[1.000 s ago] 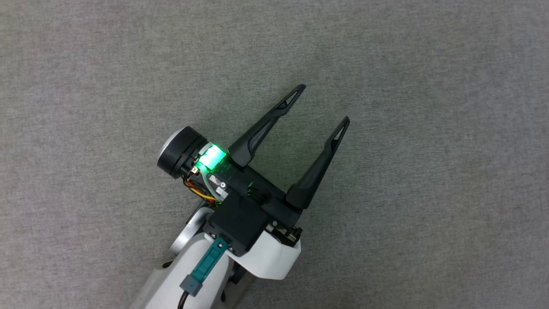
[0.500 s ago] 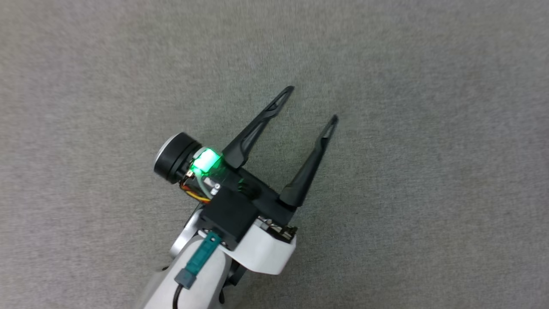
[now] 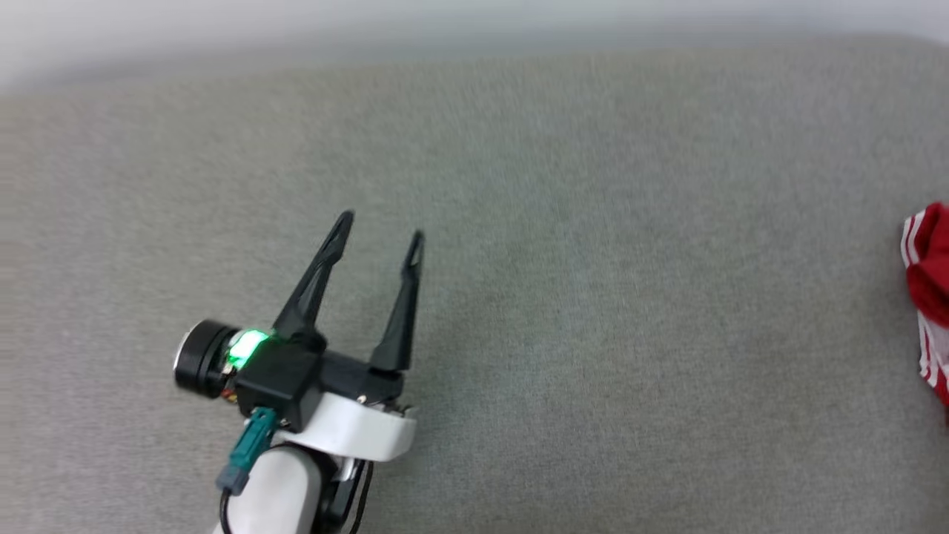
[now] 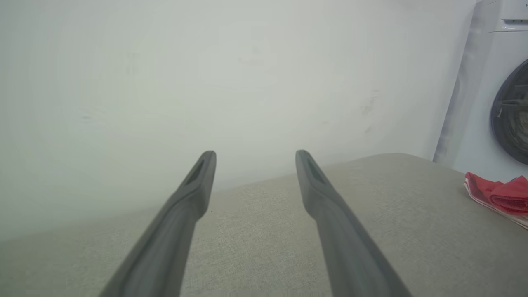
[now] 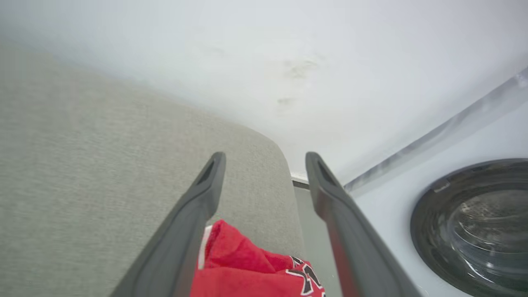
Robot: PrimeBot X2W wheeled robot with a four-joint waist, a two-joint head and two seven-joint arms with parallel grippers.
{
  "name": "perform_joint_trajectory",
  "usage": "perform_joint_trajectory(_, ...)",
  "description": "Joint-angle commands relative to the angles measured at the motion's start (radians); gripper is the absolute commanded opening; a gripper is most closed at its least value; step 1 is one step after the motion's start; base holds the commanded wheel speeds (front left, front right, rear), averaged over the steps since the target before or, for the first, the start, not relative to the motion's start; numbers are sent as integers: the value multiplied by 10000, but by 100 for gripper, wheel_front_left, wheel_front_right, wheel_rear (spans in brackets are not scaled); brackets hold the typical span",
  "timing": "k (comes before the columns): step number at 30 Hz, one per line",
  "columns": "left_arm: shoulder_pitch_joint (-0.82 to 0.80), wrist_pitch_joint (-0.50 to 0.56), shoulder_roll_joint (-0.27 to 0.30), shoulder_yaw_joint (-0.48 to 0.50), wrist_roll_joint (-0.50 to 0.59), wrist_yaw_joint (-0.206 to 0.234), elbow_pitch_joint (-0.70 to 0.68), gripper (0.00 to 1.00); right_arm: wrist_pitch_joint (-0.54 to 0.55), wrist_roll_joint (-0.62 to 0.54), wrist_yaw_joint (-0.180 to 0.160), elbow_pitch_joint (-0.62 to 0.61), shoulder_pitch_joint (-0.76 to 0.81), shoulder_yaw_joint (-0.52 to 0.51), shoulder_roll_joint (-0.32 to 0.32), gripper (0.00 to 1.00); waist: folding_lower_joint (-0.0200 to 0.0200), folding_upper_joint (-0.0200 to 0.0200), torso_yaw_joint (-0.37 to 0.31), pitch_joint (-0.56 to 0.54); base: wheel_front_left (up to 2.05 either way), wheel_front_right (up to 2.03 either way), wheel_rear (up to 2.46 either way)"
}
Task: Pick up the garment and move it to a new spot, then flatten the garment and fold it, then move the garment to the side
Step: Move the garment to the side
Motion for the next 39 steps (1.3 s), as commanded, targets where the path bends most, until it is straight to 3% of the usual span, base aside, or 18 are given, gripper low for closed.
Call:
perform_joint_trajectory(1, 282, -19, 33, 201, -21, 39, 104, 100, -141, 281, -19, -525, 343, -30, 393, 100, 2, 0, 274, -774, 0, 0, 0)
perform_joint_trajectory(12, 1416, -20, -196, 1109, -177, -3, 589, 100, -1398, 1065, -17, -3187, 2641, -640, 3104, 100, 2, 0, 785, -1707, 0, 0, 0)
perform_joint_trajectory(21, 2081, -20, -441, 1490, -187, -98, 1085, 100, -3088, 1343, -16, -3265, 4377, -456, 4766, 100, 2, 0, 960, -2161, 0, 0, 0)
perform_joint_trajectory(27, 2285, -19, -522, 1647, -41, -181, 1374, 100, -3691, 1490, -16, -2896, 5006, -445, 5314, 100, 2, 0, 1001, -2294, 0, 0, 0)
perform_joint_trajectory(39, 2421, -20, -638, 1853, -37, -302, 1515, 100, -4027, 1394, -16, -2205, 4957, -369, 5456, 100, 2, 0, 1010, -2500, 0, 0, 0)
